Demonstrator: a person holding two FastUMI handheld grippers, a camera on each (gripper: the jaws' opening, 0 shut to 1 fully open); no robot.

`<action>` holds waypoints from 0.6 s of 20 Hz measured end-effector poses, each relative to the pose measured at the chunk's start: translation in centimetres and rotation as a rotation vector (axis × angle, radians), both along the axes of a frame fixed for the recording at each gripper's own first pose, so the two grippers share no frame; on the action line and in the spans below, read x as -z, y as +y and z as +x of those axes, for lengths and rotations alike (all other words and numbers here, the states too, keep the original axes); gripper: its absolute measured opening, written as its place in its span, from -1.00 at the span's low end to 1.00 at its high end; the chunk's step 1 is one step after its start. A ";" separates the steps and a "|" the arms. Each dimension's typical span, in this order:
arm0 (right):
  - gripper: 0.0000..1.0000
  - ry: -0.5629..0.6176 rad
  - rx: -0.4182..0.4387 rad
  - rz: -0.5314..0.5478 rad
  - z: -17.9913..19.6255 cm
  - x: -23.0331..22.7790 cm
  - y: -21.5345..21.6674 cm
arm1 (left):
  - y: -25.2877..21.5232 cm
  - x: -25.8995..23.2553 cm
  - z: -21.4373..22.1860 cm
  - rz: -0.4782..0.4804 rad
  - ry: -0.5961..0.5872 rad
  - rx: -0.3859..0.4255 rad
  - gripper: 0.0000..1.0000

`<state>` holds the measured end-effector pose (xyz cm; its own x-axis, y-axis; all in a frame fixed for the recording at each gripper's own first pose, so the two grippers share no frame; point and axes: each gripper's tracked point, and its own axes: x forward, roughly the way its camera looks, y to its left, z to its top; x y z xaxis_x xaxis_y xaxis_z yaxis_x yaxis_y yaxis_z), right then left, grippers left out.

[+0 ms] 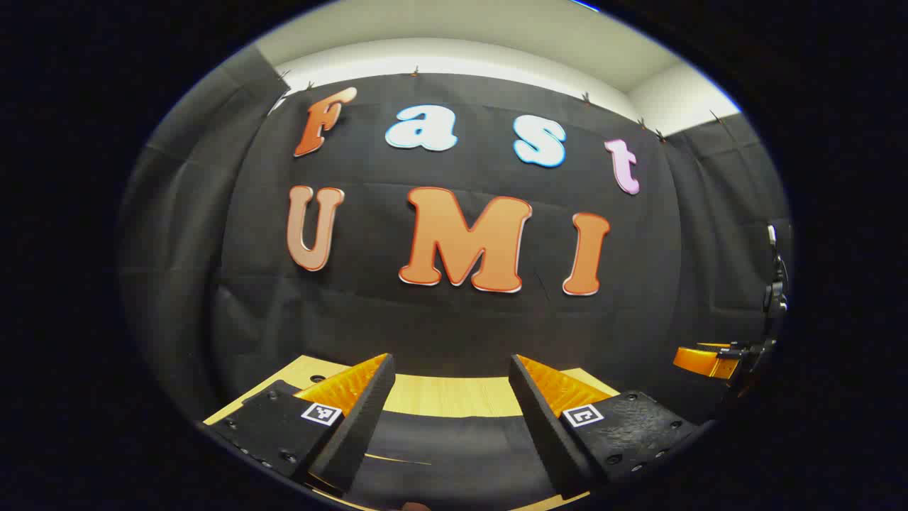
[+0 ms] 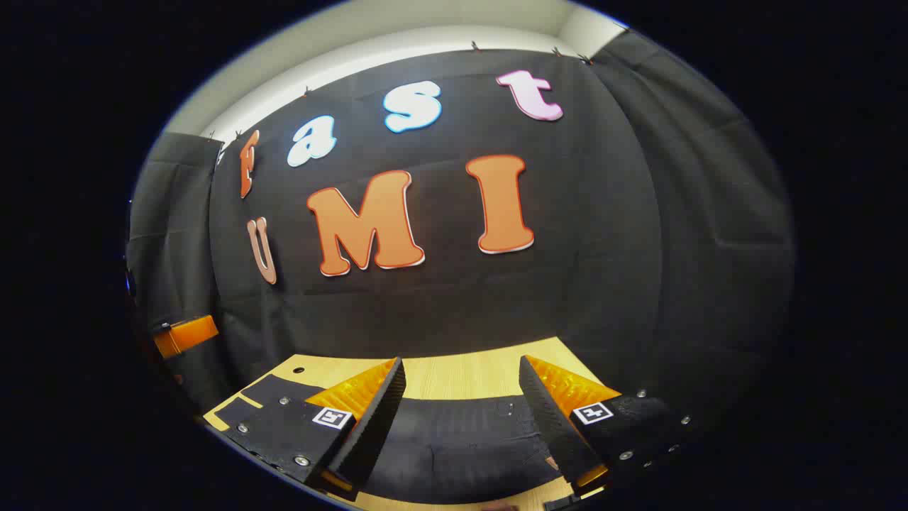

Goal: Grasp the waist and the cuffs of the jeans and fold them to make the two legs overlap; first hold the waist and fold one-third of the jeans toward the cuffs, then hold the cuffs and fold the remaining one-third in the same direction to finish folding.

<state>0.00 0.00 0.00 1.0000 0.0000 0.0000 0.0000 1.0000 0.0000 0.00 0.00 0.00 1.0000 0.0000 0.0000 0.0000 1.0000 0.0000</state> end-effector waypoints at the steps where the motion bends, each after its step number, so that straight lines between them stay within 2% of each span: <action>1: 1.00 -0.006 0.019 0.001 -0.6 -0.4 0.3 | 2.1 -0.4 -0.6 -0.006 0.001 -0.017 0.94; 3: 1.00 0.000 0.059 0.011 -1.5 -0.8 0.4 | 5.9 -2.5 -1.2 0.000 -0.046 -0.049 0.89; 6: 0.95 -0.009 0.103 -0.003 -2.1 -1.3 0.8 | 10.8 -4.1 -1.5 0.066 -0.078 -0.110 0.89; 7: 1.00 -0.006 0.111 -0.023 -2.1 -1.3 0.9 | 12.1 -4.2 -1.4 0.066 -0.079 -0.128 0.89; 8: 0.94 -0.006 0.117 -0.034 -2.3 -1.4 1.0 | 12.9 -4.0 -1.2 0.052 -0.075 -0.140 0.89; 9: 1.00 -0.014 0.107 -0.038 -2.3 -1.6 1.5 | 13.7 -4.0 -1.3 0.035 -0.076 -0.152 0.94; 10: 0.94 -0.024 0.097 -0.043 -2.1 -1.8 1.9 | 14.4 -4.1 -1.5 0.017 -0.088 -0.161 0.90; 12: 1.00 -0.008 0.107 -0.047 -1.7 -1.3 1.8 | 15.7 -3.5 -1.5 0.012 -0.075 -0.193 0.92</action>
<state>-1.75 1.83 1.35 0.9943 -0.1064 0.0103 0.1068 0.9932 -0.0461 -1.46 15.74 3.51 0.9786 0.1914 0.0758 -0.1924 0.9813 0.0051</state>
